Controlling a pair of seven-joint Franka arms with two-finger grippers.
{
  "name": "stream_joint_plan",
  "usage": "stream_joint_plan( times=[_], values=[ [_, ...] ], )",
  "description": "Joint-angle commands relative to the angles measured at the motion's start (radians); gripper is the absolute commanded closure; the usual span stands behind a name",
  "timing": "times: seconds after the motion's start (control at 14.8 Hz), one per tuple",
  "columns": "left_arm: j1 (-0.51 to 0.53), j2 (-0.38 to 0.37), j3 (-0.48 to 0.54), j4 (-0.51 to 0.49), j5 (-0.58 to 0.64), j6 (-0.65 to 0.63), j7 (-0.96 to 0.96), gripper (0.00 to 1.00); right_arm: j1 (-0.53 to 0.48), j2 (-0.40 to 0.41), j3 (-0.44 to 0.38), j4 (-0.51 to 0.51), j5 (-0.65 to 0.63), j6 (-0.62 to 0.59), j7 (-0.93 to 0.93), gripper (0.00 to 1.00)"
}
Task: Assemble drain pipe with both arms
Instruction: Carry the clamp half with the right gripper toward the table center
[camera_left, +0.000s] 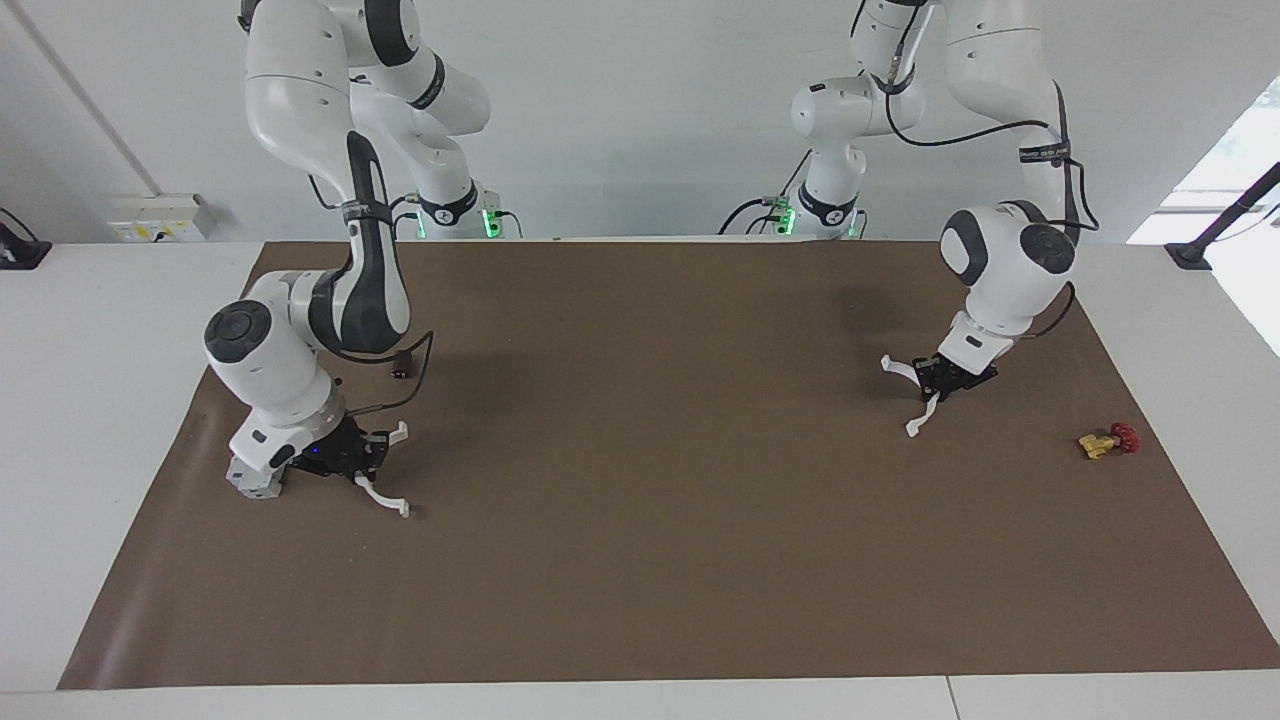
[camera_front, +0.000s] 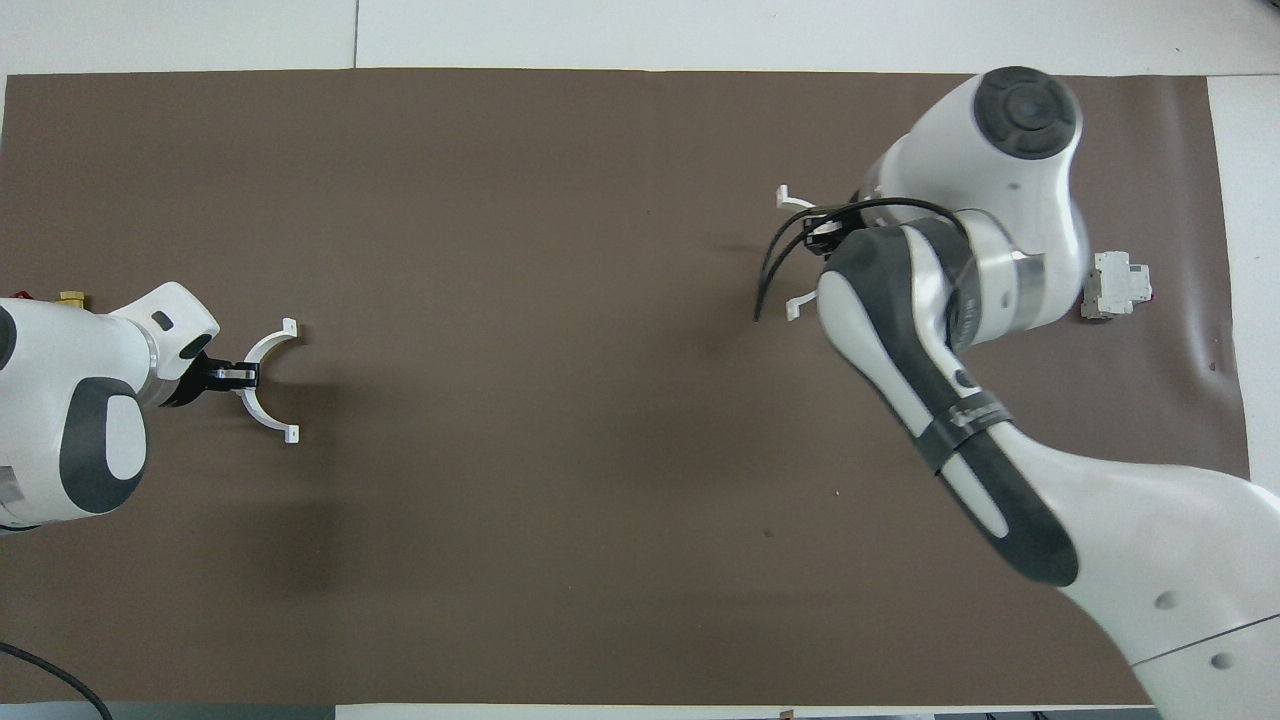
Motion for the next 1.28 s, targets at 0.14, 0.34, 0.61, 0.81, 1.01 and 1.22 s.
stream_joint_plan(
  times=[0.14,0.34,0.61,0.81,1.01,1.22],
  values=[
    [0.005,-0.037,0.006,0.146,0.005,-0.213,0.005,1.0,0.118,0.063,-0.007,-0.06,-0.005,0.135,0.163,0.99],
    [0.003,-0.05,0.006,0.22,0.006,-0.291,0.003,1.0,0.116,0.057,-0.007,-0.093,-0.015,0.158,0.15,0.99],
    [-0.062,-0.046,0.0,0.252,0.12,-0.275,-0.082,1.0,0.113,0.05,-0.007,-0.12,-0.015,0.161,0.093,0.98],
    [-0.144,-0.028,-0.001,0.287,0.132,-0.261,-0.15,1.0,0.111,0.045,-0.007,-0.143,-0.015,0.184,0.09,0.92],
    [-0.24,0.043,-0.001,0.37,0.132,-0.267,-0.269,1.0,0.119,0.033,-0.005,-0.193,-0.015,0.237,0.091,0.49],
    [-0.34,0.097,0.0,0.439,0.131,-0.284,-0.418,1.0,0.101,0.04,-0.011,-0.092,-0.023,0.162,0.078,0.0]
  ],
)
